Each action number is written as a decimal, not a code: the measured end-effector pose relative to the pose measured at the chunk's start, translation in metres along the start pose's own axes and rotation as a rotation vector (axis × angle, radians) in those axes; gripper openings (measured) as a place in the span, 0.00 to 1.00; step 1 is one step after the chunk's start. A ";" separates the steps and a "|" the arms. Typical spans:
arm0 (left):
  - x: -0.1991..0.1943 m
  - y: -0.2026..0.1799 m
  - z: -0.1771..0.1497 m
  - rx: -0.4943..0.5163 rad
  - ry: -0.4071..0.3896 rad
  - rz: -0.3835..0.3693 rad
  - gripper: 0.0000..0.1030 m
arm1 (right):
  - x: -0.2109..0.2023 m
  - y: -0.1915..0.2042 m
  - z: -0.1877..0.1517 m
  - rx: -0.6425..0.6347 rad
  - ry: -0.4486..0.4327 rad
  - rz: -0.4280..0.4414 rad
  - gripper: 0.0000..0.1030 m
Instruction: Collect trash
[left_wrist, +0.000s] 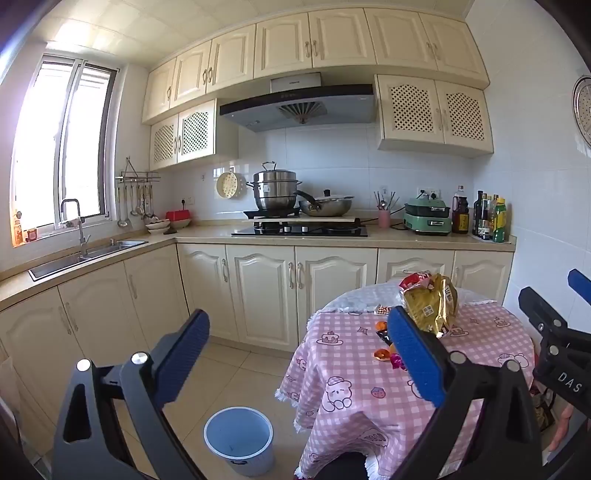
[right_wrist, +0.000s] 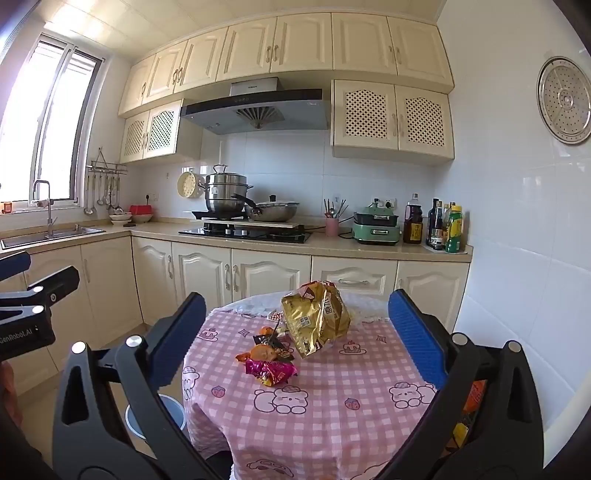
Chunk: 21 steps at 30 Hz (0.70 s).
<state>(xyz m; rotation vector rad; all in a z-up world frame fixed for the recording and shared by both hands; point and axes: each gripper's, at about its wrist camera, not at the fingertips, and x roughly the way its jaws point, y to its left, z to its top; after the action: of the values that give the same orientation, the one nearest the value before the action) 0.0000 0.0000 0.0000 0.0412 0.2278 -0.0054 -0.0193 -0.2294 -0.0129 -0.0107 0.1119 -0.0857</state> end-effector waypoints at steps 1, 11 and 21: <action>0.000 0.000 0.000 0.000 0.000 0.000 0.92 | 0.000 0.000 0.000 0.000 0.001 0.001 0.94; 0.000 0.001 0.000 0.002 0.004 -0.002 0.92 | 0.001 0.002 -0.001 -0.008 0.014 0.001 0.94; 0.000 0.002 -0.003 0.002 0.008 -0.002 0.92 | 0.005 0.004 -0.006 -0.010 0.018 0.002 0.94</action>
<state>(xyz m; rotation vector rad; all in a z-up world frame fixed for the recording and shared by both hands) -0.0002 0.0019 -0.0033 0.0426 0.2358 -0.0073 -0.0148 -0.2255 -0.0190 -0.0196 0.1308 -0.0833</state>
